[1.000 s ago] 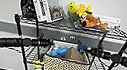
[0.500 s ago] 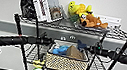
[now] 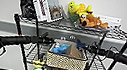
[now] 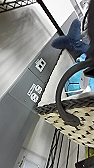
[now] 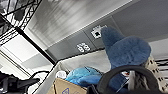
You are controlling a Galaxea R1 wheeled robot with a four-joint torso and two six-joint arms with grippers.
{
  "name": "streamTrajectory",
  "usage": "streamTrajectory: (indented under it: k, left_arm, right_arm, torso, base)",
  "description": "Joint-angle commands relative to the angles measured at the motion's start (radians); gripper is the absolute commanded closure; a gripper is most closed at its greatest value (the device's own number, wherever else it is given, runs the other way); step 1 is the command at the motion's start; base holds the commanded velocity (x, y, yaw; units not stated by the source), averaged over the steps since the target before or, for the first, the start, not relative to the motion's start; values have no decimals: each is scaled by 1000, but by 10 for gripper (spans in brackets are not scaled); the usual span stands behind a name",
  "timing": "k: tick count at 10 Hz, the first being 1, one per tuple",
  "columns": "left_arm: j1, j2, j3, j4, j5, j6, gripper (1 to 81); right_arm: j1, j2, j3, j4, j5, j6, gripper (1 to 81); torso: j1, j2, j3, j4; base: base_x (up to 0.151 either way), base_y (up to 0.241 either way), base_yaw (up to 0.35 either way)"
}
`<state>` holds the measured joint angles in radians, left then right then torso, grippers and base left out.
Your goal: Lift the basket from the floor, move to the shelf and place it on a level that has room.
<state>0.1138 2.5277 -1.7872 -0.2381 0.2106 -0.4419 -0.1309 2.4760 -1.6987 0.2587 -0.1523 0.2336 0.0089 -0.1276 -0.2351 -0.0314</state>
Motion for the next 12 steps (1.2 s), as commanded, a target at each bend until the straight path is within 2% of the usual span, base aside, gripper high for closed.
streamTrajectory:
  k: [1,7,8,12]
  left_arm:
    - [-233,45,-31,6,-42,5,811]
    - [-217,33,-29,33,-27,8,811]
    - [-217,25,-12,33,-27,9,10]
    - [-216,-10,15,28,-27,6,10]
  right_arm:
    - [182,30,-22,-16,82,-7,811]
    - [142,47,-55,-47,82,-8,811]
    - [136,43,-45,-52,82,-7,10]
    - [150,17,-12,-50,82,-2,10]
  torso:
    - [0,0,0,0]
    - [0,0,0,0]
    - [0,0,0,0]
    - [0,0,0,0]
  base:
    - [0,0,0]
    - [0,0,0]
    - [0,0,0]
    - [0,0,0]
